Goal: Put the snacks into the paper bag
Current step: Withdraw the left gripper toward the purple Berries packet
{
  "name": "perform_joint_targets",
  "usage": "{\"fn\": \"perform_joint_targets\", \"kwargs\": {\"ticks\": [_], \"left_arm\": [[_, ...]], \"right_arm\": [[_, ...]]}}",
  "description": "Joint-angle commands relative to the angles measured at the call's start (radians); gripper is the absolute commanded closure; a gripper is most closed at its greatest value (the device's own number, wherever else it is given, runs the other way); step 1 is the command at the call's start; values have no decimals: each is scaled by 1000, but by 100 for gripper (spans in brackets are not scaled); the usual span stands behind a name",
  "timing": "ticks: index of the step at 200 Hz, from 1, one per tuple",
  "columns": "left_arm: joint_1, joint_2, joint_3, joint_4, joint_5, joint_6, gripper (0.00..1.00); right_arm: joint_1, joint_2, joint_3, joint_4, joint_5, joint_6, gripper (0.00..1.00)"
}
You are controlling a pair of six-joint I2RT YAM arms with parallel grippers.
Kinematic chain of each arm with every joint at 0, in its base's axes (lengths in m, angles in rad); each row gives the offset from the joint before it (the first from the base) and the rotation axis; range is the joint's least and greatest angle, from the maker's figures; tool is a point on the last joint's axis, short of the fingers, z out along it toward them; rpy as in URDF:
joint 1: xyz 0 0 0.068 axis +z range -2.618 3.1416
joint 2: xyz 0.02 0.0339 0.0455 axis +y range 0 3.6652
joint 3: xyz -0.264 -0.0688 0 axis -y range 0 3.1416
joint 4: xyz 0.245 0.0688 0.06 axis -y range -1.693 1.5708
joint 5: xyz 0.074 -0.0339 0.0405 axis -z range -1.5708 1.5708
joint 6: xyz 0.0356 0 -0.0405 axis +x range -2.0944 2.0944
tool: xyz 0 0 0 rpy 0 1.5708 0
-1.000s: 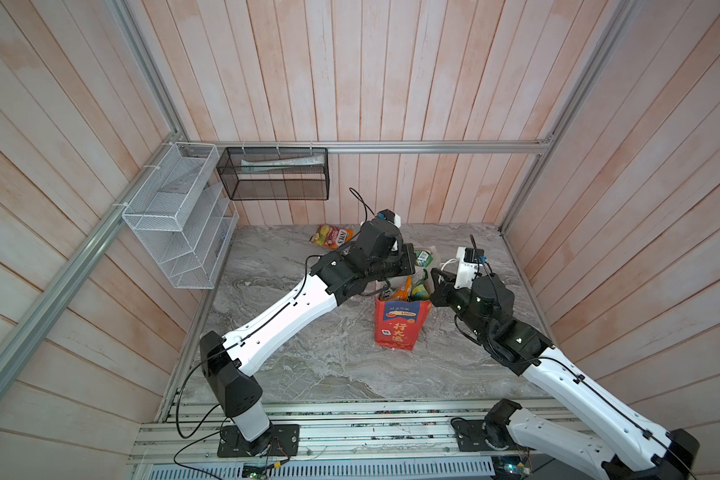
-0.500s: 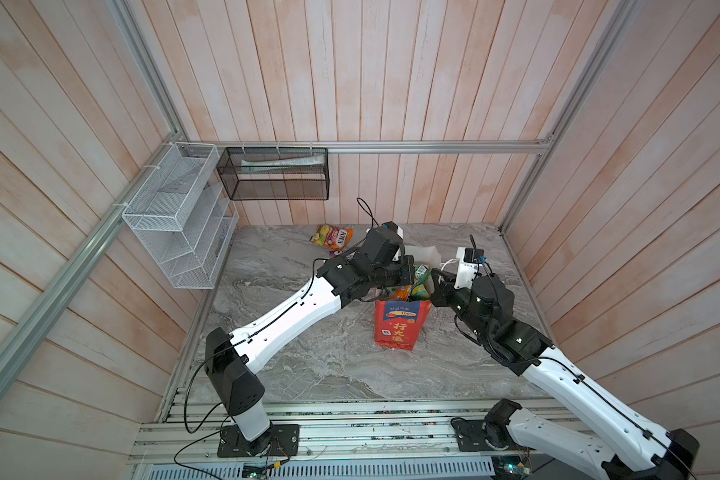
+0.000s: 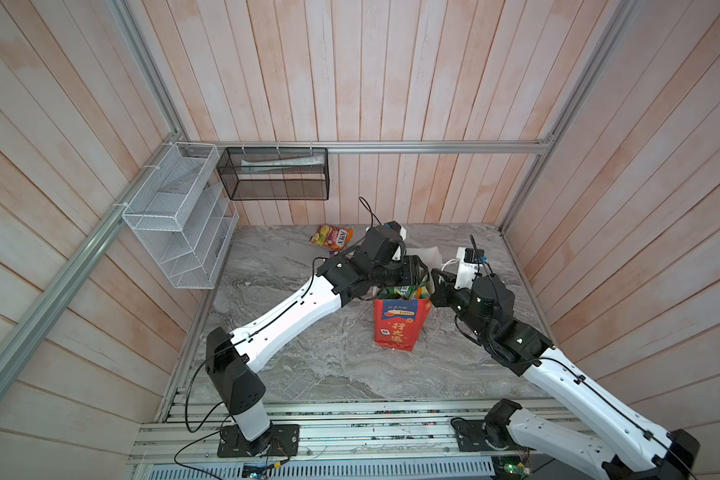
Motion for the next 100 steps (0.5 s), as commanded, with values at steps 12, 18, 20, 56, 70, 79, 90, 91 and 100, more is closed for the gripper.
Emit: {"fn": "perform_joint_targets", "kwargs": {"ticks": [12,18,20,56,70,79,90,91,100], "left_arm": [[2,-114,-4,46,25,30,39],[2,-127,-7,47,24,36,38],[2,-131,-7,47,24,39,38],[3,-241,-64,70,-42,77,33],[10,-287,-102,77,-104,93,28],[23,-320,-134,87,-126,99,24],[47,-359,-178,105,-135,103,17],[50,-363,-183,106,-136,103,16],[76,-398,-227,127,-142,101,7]], "right_arm": [[8,-12,27,-1,9,-11,100],[8,-12,26,0,9,-11,100],[8,-12,27,-1,10,-11,100],[10,-11,27,-1,8,-11,100],[10,-10,26,0,11,-11,100],[9,-10,25,-1,10,-11,100],[11,-10,26,0,7,-11,100],[11,-11,26,0,7,-11,100],[11,-10,26,-1,7,-11,100]]}}
